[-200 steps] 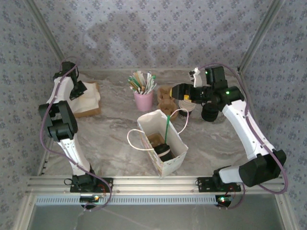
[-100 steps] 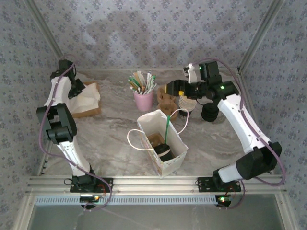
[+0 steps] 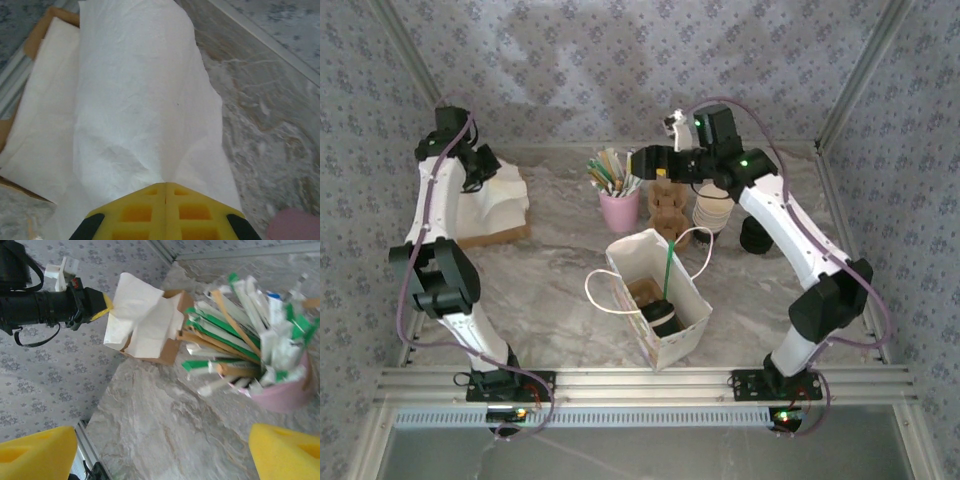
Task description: Pack the takeout coffee
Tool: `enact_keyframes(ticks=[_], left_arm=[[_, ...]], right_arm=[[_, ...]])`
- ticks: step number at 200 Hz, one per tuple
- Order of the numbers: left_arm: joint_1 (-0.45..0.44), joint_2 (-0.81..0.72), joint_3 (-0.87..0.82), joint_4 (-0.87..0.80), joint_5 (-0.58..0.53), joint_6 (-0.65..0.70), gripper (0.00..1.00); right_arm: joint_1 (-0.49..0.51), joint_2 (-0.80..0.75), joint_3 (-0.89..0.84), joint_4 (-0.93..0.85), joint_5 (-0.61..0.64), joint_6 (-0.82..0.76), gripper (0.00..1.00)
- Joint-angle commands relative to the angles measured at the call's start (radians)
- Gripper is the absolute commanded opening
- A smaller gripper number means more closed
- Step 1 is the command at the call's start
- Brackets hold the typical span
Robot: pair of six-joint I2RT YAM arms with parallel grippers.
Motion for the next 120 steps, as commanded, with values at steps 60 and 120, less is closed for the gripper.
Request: enact_keyframes(ticks=[60,120], left_arm=[[-0.163,-0.149,0.116,-0.067,0.151,0.004,0.00],[-0.298,-0.226,0.134,-0.035,0.249,0.010,0.00]], right_arm=[[0.084,0.145,0.235,0.105,-0.078,0.096,0.82],[0.106,0.213,0.368,0.147,-0.076,0.256,0.80]])
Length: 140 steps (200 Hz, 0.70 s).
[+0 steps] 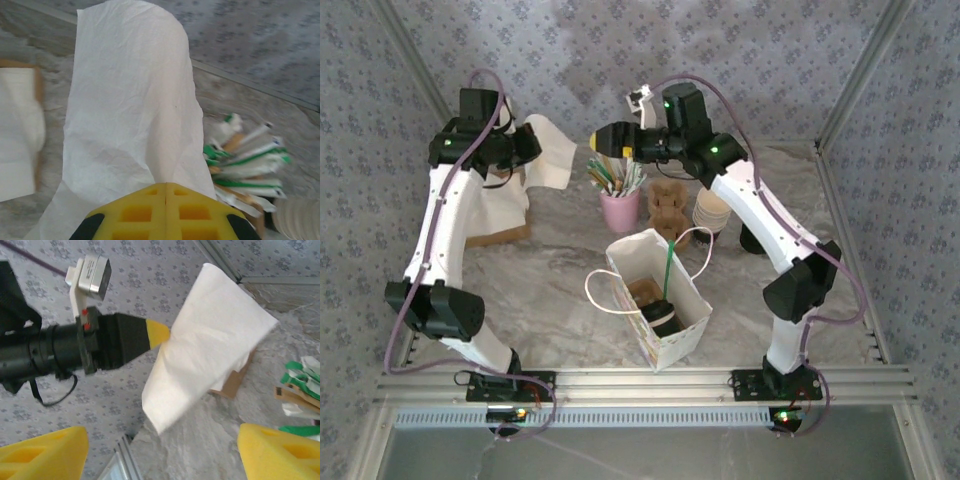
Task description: Pack the takeout coffee
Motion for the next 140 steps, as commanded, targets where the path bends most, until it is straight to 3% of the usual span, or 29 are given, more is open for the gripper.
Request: enact_keyframes(ticks=[1,84,140], left_arm=[[-0.042,-0.047,0.034,0.011,0.064,0.012,0.00],[-0.219,-0.184,-0.078,0.166,0.039,0.119,0.00],[-0.300,-0.232,-0.130,0.212,0.029,0.180,0.00]], right_arm=[[0.008,0.025,0.072,0.042,-0.012,0.103,0.80],[0.019,0.129,0.199,0.038,0.091,0.321,0.84],[0.031,0.178,0.227,0.052,0.091,0.402,0.87]])
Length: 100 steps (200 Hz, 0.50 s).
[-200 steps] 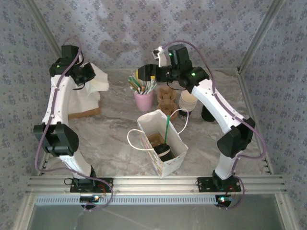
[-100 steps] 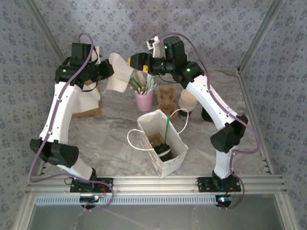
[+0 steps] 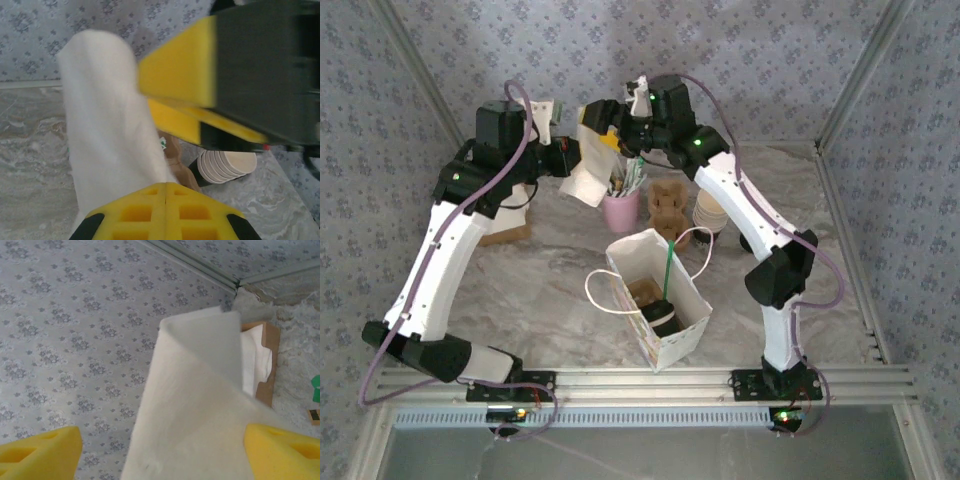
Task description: Pack the takeout coffee
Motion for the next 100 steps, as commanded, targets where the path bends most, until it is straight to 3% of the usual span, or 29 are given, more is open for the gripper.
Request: enact_keyframes(ticks=[1,48,76,100], left_arm=[[-0.028,-0.016,-0.011,0.048,-0.009,0.058,0.00],[-0.074,-0.012,-0.024,0.059,-0.043,0.090,0.00],[-0.079,-0.018,-0.049,0.081,-0.054,0.088,0.00],[-0.081,-0.027,-0.068,0.111,-0.052,0.076,0.00]], right_arm=[[0.014,0.023,0.058,0.006,0.006,0.057,0.87],[0.025,0.046,0.063,0.006,-0.024,0.084,0.82],[0.029,0.043,0.052,0.013,-0.042,0.087,0.60],[0.029,0.041,0.047,0.018,-0.045,0.087,0.30]])
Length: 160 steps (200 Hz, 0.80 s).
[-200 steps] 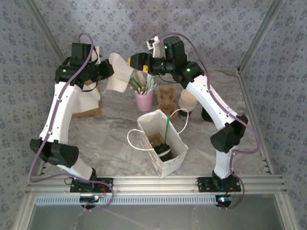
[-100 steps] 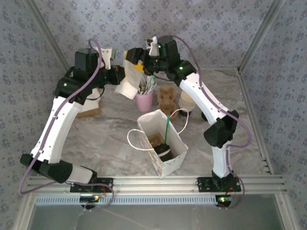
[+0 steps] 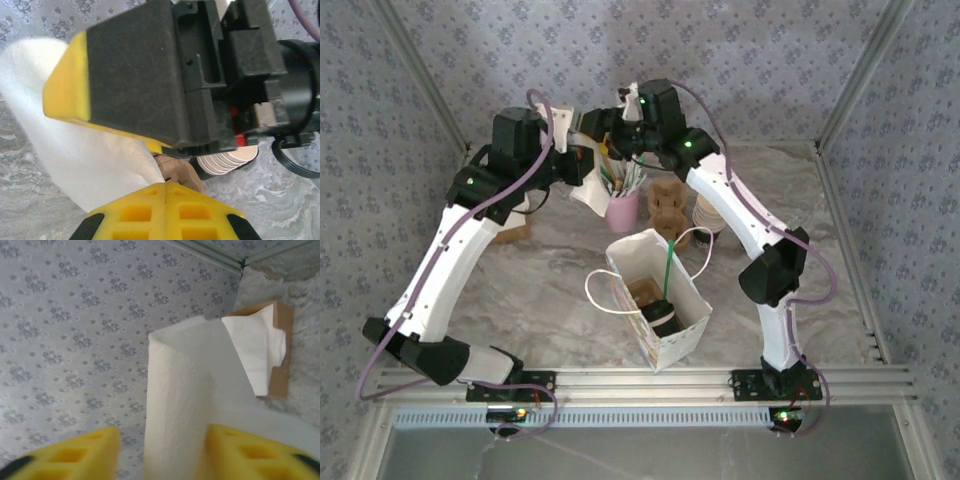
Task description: Pack the takeout coffee
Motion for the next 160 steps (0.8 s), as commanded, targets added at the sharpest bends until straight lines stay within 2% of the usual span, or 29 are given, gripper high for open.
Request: enact_keyframes(ticks=[1,21,33,49,69,104,127,149,160], left_arm=[[-0.007,-0.026,-0.014,0.065,-0.014,0.007,0.00],[-0.008,-0.030,-0.014,0.067,-0.014,-0.009,0.02],[-0.008,-0.040,-0.019,0.067,-0.019,-0.024,0.19],[-0.008,-0.061,-0.034,0.071,-0.025,-0.044,0.45],[-0.008,-0.095,-0.059,0.067,-0.041,-0.058,0.61],[-0.010,-0.154,-0.127,0.070,-0.078,-0.032,0.77],[-0.023,-0.153,-0.148,0.055,-0.105,-0.011,0.83],[-0.002,-0.165,-0.170,0.064,-0.101,-0.083,0.87],[0.048,-0.188,-0.210,0.103,-0.050,-0.189,0.90]], right_arm=[[0.007,0.010,0.024,0.018,-0.023,0.003,0.29],[0.006,0.003,0.025,0.014,-0.019,-0.004,0.16],[0.002,-0.008,0.018,0.012,-0.005,-0.016,0.09],[-0.004,-0.032,0.007,0.003,0.026,-0.039,0.05],[-0.016,-0.070,-0.005,-0.031,0.091,-0.084,0.03],[-0.034,-0.140,-0.076,-0.025,0.155,-0.078,0.00],[-0.037,-0.178,-0.142,0.042,0.149,-0.051,0.00],[-0.033,-0.229,-0.214,0.136,0.148,-0.062,0.00],[-0.033,-0.258,-0.267,0.197,0.142,-0.064,0.00]])
